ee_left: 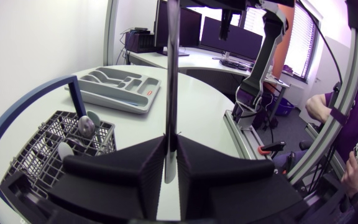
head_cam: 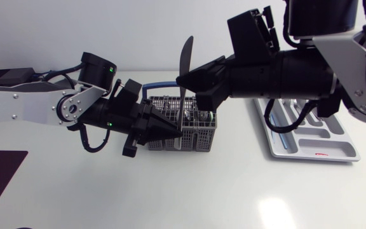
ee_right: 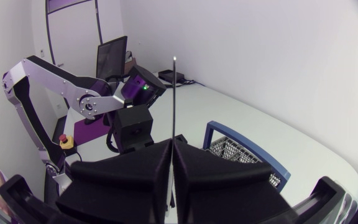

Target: Unload the cutlery basket into the drawer organizer.

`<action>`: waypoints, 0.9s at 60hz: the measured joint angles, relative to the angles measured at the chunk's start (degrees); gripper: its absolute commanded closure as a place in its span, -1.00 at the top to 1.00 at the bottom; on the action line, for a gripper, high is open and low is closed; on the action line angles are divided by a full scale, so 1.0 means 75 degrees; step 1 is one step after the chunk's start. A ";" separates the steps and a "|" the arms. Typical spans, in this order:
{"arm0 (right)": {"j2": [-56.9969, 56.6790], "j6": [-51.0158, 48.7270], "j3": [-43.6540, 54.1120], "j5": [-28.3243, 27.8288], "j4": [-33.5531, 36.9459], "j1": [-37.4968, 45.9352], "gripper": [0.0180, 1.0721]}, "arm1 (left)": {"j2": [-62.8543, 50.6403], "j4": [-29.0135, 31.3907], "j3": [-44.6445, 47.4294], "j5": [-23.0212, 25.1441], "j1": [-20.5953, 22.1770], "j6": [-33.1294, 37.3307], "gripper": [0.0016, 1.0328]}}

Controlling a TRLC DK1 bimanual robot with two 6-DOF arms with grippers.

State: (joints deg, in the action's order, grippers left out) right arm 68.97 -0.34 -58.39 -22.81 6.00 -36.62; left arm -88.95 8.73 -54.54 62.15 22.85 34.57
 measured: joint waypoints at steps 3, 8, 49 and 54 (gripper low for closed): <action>-0.0023 0.0023 0.0000 -0.0023 0.0012 0.0000 -0.84 | -0.0006 0.0221 -0.0076 0.0015 0.0067 0.0064 -0.91; -0.0052 0.0023 0.0000 -0.0108 0.0038 0.0000 -0.83 | -0.0006 0.0472 -0.0154 0.0029 0.0128 0.0204 -0.94; -0.0935 0.0044 0.0003 -0.0041 0.0248 0.0487 0.63 | -0.0003 0.1250 -0.0446 -0.0761 0.0227 0.0423 -0.94; -0.1314 0.0041 0.0102 -0.0047 0.0259 0.0813 0.63 | -0.0003 0.1029 -0.0446 -0.1207 0.0391 0.0294 -0.94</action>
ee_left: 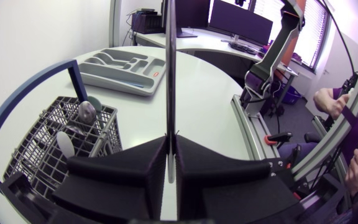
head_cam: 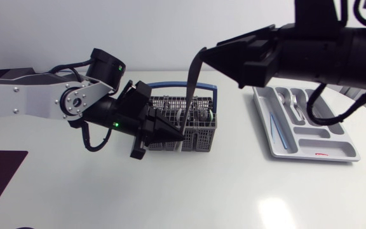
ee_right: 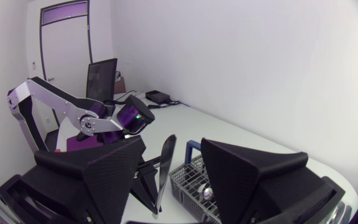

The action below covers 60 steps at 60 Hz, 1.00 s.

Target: Unload the cutlery basket into the drawer organizer.

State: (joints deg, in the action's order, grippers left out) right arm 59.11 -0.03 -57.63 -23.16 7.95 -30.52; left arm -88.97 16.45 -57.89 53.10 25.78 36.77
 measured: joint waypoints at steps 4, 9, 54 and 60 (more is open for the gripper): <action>-0.0268 -0.0003 0.0216 -0.0102 0.0000 0.0318 0.63 | 0.0000 -0.0554 -0.0006 -0.0393 0.0216 -0.0370 -0.94; -0.0443 -0.0020 0.0545 -0.0210 0.0000 0.0696 0.63 | 0.0000 -0.1049 -0.0082 -0.0866 0.0460 -0.0807 -0.94; -0.0769 -0.0058 0.2556 -0.0545 -0.0991 0.1888 0.29 | -0.1498 -0.2270 -0.2171 -0.2145 0.1789 -0.3544 -0.94; -0.0775 -0.0082 0.2661 -0.0495 -0.1139 0.2063 0.29 | -0.1498 -0.2296 -0.2192 -0.2119 0.1833 -0.3640 -0.94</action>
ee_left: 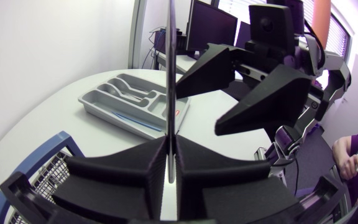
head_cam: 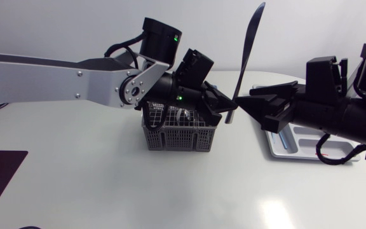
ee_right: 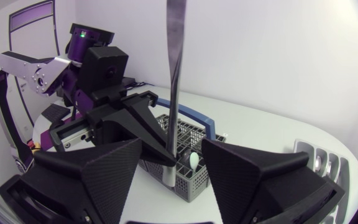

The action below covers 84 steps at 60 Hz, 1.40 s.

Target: Unload the cutlery basket into the drawer organizer.

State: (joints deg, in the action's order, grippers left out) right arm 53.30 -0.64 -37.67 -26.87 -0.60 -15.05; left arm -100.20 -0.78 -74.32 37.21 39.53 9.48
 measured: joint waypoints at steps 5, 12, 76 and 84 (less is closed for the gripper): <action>0.0047 0.0000 0.0023 0.0026 -0.0140 0.0085 0.29 | 0.0000 0.0000 0.0000 0.0000 0.0050 -0.0073 -0.94; 0.0213 0.0000 0.0023 0.0044 -0.0221 0.0117 0.22 | 0.0000 0.0000 0.0000 0.0000 0.0099 -0.0096 -0.94; 0.0711 0.0035 -0.0122 0.0184 -0.0519 -0.0280 -0.88 | 0.0003 -0.0064 0.0000 -0.0017 0.0195 -0.0125 -0.86; 0.0696 0.0032 -0.0125 0.0187 -0.0493 -0.0280 -0.88 | 0.0003 -0.0090 0.0000 -0.0006 0.0195 -0.0271 -0.34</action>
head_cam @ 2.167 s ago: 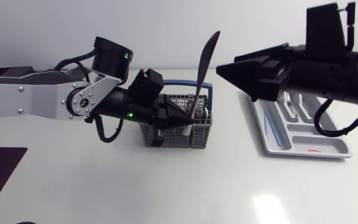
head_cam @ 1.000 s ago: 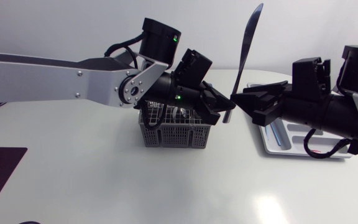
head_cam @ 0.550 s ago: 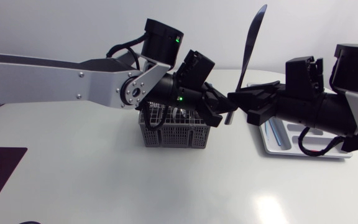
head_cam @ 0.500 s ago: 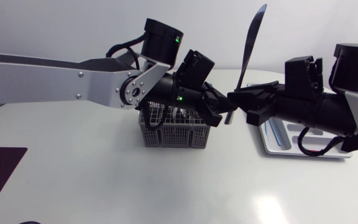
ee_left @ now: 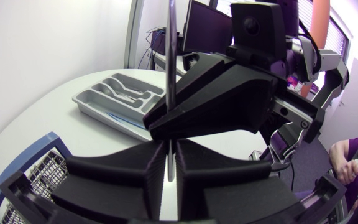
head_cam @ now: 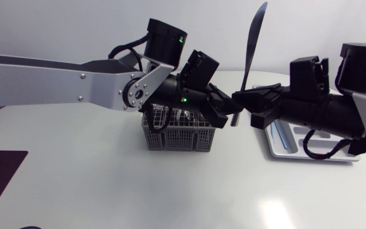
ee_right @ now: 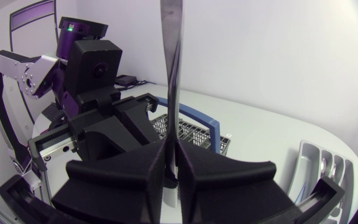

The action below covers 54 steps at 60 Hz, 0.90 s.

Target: Unload the cutlery basket into the drawer organizer.

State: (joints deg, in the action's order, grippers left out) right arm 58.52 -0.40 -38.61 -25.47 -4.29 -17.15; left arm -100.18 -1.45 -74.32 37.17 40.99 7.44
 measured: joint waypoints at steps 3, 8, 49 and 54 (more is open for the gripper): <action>-0.0009 0.0000 -0.0023 0.0000 0.0026 0.0000 -0.88 | 0.0000 -0.0020 0.0000 0.0006 0.0003 -0.0029 -0.07; -0.0023 -0.0003 -0.0035 0.0029 0.0184 0.0090 -0.88 | 0.0012 -0.0023 0.0000 0.0009 0.0000 -0.0085 0.45; 0.0749 -0.1524 -0.0764 -0.1623 0.1510 0.4814 -0.88 | 0.1049 0.1317 0.0146 -0.1139 -0.0924 0.0723 0.89; 0.1346 -0.1795 -0.1107 -0.1664 0.1582 0.5421 -0.88 | 0.1183 0.1431 0.0300 -0.1472 -0.0930 0.1020 0.89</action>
State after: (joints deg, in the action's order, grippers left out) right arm 68.62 -13.87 -46.92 -37.95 7.57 23.51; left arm -91.31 9.28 -72.07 26.13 34.02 15.09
